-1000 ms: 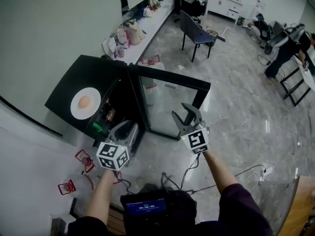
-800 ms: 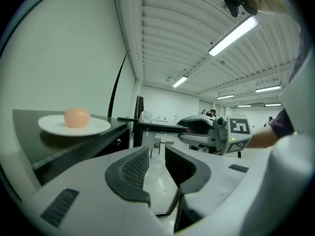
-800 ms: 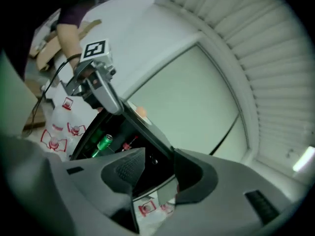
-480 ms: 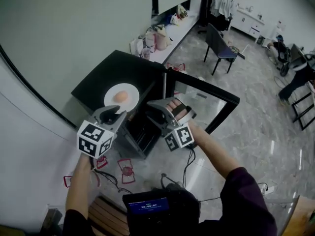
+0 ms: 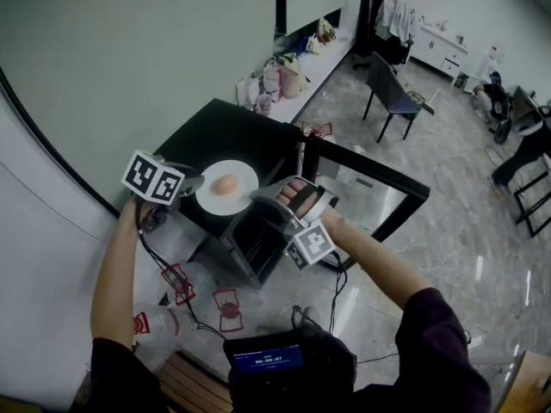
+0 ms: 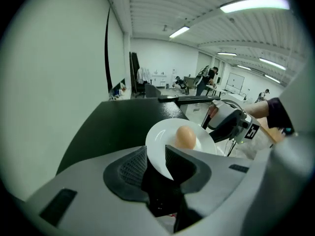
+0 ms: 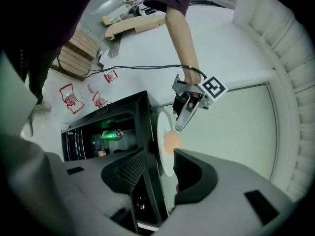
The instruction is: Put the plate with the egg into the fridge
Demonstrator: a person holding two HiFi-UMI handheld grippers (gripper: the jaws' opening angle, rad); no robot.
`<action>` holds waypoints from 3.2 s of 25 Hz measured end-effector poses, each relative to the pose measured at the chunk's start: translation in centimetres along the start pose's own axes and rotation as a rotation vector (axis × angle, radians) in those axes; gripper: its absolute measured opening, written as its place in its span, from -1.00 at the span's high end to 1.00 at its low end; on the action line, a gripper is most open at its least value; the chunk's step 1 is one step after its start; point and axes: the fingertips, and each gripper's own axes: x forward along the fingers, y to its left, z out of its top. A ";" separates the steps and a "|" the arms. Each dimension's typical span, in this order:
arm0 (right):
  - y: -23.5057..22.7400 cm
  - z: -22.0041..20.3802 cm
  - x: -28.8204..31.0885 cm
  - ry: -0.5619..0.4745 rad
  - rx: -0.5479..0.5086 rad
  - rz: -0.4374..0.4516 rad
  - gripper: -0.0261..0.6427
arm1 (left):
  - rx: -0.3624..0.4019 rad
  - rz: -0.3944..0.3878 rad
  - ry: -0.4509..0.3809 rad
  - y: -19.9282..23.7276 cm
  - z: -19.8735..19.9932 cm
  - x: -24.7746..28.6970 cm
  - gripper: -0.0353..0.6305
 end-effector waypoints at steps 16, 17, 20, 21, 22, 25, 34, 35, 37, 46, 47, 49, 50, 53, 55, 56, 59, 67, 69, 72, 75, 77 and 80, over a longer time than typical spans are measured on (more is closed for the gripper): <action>1.2 -1.3 -0.6 -0.008 -0.069 0.026 0.83 | 0.019 -0.104 0.061 -2.4 1.0 2.8 0.60; 1.3 -1.3 -0.6 -0.005 -0.077 0.022 0.84 | 0.023 -0.104 0.050 -2.7 1.2 2.9 0.60; 1.1 -1.2 -0.6 0.007 -0.099 0.011 0.86 | 0.061 -0.058 0.026 -3.0 1.6 3.0 0.60; 1.0 -1.2 -0.6 0.010 -0.100 0.011 0.86 | 0.070 -0.041 0.018 -3.0 1.6 2.8 0.60; 0.9 -1.1 -0.7 0.012 -0.101 0.009 0.87 | 0.076 -0.029 0.006 -3.0 1.7 2.5 0.60; 1.0 -1.0 -1.6 0.027 -0.117 -0.011 0.87 | 0.098 -0.009 -0.059 -4.2 2.5 1.3 0.60; 0.0 -1.1 -5.2 0.098 -0.099 -0.102 0.87 | 0.219 0.063 -0.282 -10.4 5.3 -0.6 0.60; 0.4 -1.3 -5.6 0.106 -0.097 -0.100 0.87 | 0.235 0.079 -0.300 -11.1 5.5 -0.6 0.60; 1.0 -1.6 -6.8 0.115 -0.094 -0.107 0.87 | 0.262 0.116 -0.339 -13.0 6.0 -0.7 0.60; 3.9 -5.0 -13.9 0.135 0.038 -0.165 0.87 | 0.259 0.240 -0.599 -24.0 8.6 0.6 0.60; 4.4 -5.8 -14.7 0.143 0.069 -0.170 0.87 | 0.238 0.256 -0.616 -25.0 8.6 1.2 0.60; 5.6 -7.0 -16.1 0.143 0.134 -0.171 0.87 | 0.183 0.283 -0.639 -26.6 8.2 2.5 0.61; 6.1 -7.3 -16.7 0.135 0.164 -0.174 0.87 | 0.151 0.293 -0.647 -27.3 7.8 3.1 0.61; 8.1 -8.3 -17.7 0.130 0.208 -0.160 0.87 | 0.079 0.324 -0.648 -28.8 6.3 4.7 0.61; 10.2 -8.8 -17.8 0.137 0.190 -0.116 0.87 | 0.055 0.348 -0.616 -29.3 4.5 6.3 0.61; 11.1 -8.9 -17.7 0.133 0.173 -0.093 0.87 | 0.044 0.359 -0.597 -29.4 3.6 7.1 0.61; 12.6 -8.7 -17.0 0.099 0.105 -0.053 0.87 | -0.019 0.392 -0.573 -28.9 1.4 8.3 0.68; 14.5 -8.3 -12.7 0.088 0.028 -0.065 0.87 | -0.134 0.440 -0.566 -26.5 -3.7 11.0 0.87; 15.3 -8.3 -11.3 0.087 0.003 -0.050 0.87 | -0.169 0.431 -0.597 -25.9 -4.5 11.3 0.87; 16.8 -7.8 -9.3 0.067 -0.031 -0.041 0.87 | -0.202 0.426 -0.618 -24.9 -6.0 12.0 0.87; 18.6 -7.8 -7.0 0.037 -0.060 -0.027 0.87 | -0.236 0.452 -0.599 -23.8 -8.1 13.5 0.87; 20.3 -8.0 -5.4 0.019 -0.075 -0.007 0.87 | -0.264 0.480 -0.589 -23.4 -9.4 14.7 0.87; 22.8 -9.0 -2.6 0.000 -0.104 0.007 0.87 | -0.314 0.550 -0.560 -21.7 -11.7 17.2 0.87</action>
